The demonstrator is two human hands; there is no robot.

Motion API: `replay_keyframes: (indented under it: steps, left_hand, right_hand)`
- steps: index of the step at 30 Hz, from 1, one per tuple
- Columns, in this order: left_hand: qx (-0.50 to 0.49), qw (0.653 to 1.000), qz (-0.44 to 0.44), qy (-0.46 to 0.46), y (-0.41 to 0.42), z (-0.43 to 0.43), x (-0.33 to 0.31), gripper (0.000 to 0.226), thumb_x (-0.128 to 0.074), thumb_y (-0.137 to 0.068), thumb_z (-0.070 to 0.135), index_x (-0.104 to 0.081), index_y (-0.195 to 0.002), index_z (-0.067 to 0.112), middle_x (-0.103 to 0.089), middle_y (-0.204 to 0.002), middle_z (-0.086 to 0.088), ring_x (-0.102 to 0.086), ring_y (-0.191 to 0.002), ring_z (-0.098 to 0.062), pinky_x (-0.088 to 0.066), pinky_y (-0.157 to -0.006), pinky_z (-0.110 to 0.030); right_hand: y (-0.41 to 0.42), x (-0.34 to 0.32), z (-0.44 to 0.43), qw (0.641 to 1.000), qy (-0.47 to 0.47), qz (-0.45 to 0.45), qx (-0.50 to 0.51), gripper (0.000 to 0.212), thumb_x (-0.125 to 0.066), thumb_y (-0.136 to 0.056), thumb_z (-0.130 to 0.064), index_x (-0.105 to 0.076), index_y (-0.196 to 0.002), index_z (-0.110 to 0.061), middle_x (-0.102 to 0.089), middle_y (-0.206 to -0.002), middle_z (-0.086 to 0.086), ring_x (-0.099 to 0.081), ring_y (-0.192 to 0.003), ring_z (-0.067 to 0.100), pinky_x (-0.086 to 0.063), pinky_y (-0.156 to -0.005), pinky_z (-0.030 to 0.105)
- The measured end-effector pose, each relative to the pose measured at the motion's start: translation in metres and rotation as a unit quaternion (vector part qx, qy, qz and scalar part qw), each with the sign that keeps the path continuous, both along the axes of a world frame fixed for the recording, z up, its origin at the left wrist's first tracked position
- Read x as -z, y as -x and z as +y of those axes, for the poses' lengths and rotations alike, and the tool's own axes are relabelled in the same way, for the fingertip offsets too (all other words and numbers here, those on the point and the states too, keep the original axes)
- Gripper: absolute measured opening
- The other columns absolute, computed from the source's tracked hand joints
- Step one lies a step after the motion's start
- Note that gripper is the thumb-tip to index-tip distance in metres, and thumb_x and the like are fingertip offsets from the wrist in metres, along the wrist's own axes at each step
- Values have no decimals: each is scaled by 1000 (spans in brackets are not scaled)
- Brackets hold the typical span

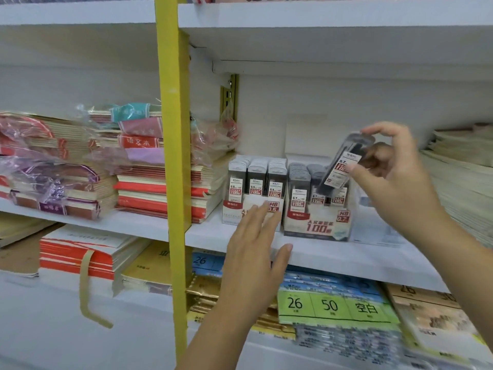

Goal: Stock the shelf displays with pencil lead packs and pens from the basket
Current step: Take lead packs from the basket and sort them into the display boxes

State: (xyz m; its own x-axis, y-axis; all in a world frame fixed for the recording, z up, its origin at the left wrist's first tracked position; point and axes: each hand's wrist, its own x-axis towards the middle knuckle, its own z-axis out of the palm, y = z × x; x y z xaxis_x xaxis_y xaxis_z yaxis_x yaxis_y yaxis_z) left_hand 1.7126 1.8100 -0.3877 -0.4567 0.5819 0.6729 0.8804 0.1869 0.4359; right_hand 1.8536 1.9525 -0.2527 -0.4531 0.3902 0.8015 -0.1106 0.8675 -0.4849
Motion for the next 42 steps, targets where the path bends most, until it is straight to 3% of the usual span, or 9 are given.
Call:
replay_keyframes:
  steps: [8,13,17,20,24,27,33,39,42]
  left_hand:
    - [-30,997,56,36,0,14,12,64,-19,-96,63,-24,-156,40,9,-160,23,27,-141,13,20,-113,-17]
    - [-3,998,53,30,1,12,11,58,-32,-100,57,-29,-155,38,2,-162,22,27,-138,17,17,-113,-15]
    - [-1,997,47,-56,-11,-2,15,41,-53,-99,35,-55,-140,28,-44,-151,13,-25,-143,0,-19,-120,-23]
    - [1,993,50,-107,-28,-22,32,30,-52,-93,30,-66,-118,21,-61,-113,8,-48,-108,-7,-30,-97,-10]
    - [44,989,-43,133,-34,-49,98,32,-55,-97,29,-60,-128,24,-56,-124,4,-53,-114,-16,-45,-92,-25]
    - [28,939,-167,301,-45,-79,180,42,-58,-98,30,-52,-139,20,-48,-140,-3,-53,-125,-23,-48,-98,-38]
    - [-46,834,-387,391,-93,-136,334,52,-67,-93,28,-52,-139,11,-55,-139,-14,-54,-126,-31,-42,-103,-36]
    - [-4,817,-373,439,-99,-142,391,64,-77,-84,18,-52,-141,5,-54,-143,-16,-48,-134,-33,-36,-113,-37]
    - [22,810,-351,469,-91,-128,403,66,-77,-85,25,-51,-144,11,-46,-153,-9,-39,-143,-27,-29,-118,-37]
  right_hand:
    - [21,11,34,972,-71,-214,65,32,-67,-88,-21,-51,-91,-49,-61,-83,-14,-59,-77,0,-45,-64,21]
    - [31,16,35,952,-163,-190,176,29,-65,-90,-23,-66,-119,-29,-38,-87,-12,-32,-94,8,-31,-80,25]
    - [16,29,12,969,-144,-116,165,35,-61,-93,-17,-61,-128,-21,-43,-93,-7,-35,-89,7,-28,-76,17]
    - [-10,70,-18,997,-54,-14,60,26,-58,-95,-13,-63,-116,-27,-54,-86,-19,-50,-73,4,-38,-65,9]
    - [-30,173,-44,988,140,-72,4,25,-55,-96,-15,-62,-98,-39,-56,-71,-18,-49,-59,6,-36,-52,14]
    - [-49,286,-55,933,274,-230,47,21,-52,-97,-21,-61,-102,-40,-61,-86,-18,-51,-63,2,-39,-56,19]
    - [-109,474,-81,779,383,-487,93,24,-59,-93,-19,-65,-116,-21,-66,-117,5,-62,-98,20,-49,-87,31]
    - [-132,535,-78,688,314,-651,69,58,-65,-88,-21,-45,-141,-27,-46,-142,9,-40,-130,29,-32,-106,32]
    - [-126,548,-77,675,272,-681,82,70,-65,-86,-21,-34,-148,-30,-38,-149,7,-29,-133,32,-25,-108,34]
